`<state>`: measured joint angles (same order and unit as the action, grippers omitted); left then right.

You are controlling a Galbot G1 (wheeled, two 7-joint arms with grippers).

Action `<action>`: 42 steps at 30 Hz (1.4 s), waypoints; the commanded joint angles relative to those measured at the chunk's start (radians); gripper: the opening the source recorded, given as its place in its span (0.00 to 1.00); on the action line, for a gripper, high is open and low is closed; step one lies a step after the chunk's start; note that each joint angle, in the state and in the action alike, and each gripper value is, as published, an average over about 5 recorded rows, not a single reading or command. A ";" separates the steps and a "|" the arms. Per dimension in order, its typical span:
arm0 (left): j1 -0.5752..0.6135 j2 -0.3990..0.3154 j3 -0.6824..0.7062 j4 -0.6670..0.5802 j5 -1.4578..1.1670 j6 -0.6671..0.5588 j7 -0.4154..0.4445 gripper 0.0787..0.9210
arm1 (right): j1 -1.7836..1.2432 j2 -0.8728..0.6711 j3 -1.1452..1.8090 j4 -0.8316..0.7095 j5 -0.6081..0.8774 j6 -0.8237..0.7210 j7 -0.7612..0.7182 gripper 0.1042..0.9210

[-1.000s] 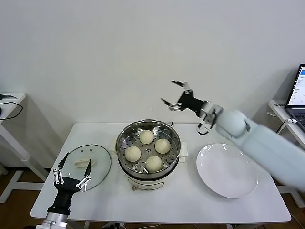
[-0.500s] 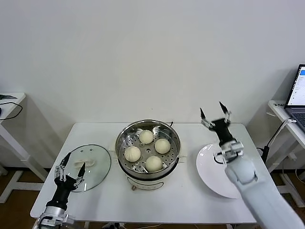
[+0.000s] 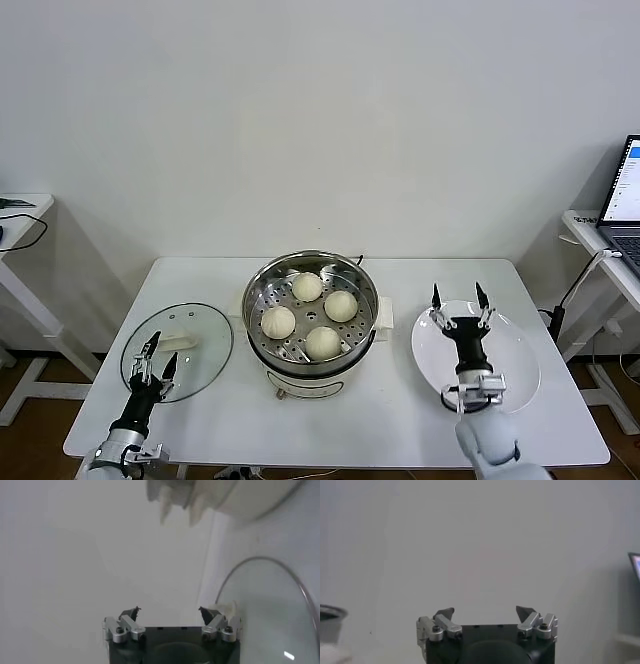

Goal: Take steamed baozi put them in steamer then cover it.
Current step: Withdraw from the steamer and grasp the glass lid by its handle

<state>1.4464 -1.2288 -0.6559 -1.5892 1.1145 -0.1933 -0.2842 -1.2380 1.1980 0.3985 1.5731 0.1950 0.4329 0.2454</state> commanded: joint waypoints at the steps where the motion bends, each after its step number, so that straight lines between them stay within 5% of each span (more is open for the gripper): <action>1: -0.142 0.001 0.018 0.159 0.108 0.030 -0.025 0.88 | -0.095 0.087 0.049 0.004 -0.065 0.034 0.016 0.88; 36: -0.277 -0.026 0.073 0.285 0.100 0.143 0.042 0.88 | -0.090 0.099 0.036 0.077 -0.090 0.011 0.012 0.88; 42: -0.278 -0.026 0.069 0.288 0.098 0.144 0.044 0.71 | -0.080 0.100 0.023 0.097 -0.088 -0.001 0.015 0.88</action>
<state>1.1865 -1.2512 -0.5905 -1.3311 1.2088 -0.0651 -0.2478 -1.3213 1.2955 0.4259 1.6438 0.1072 0.4386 0.2592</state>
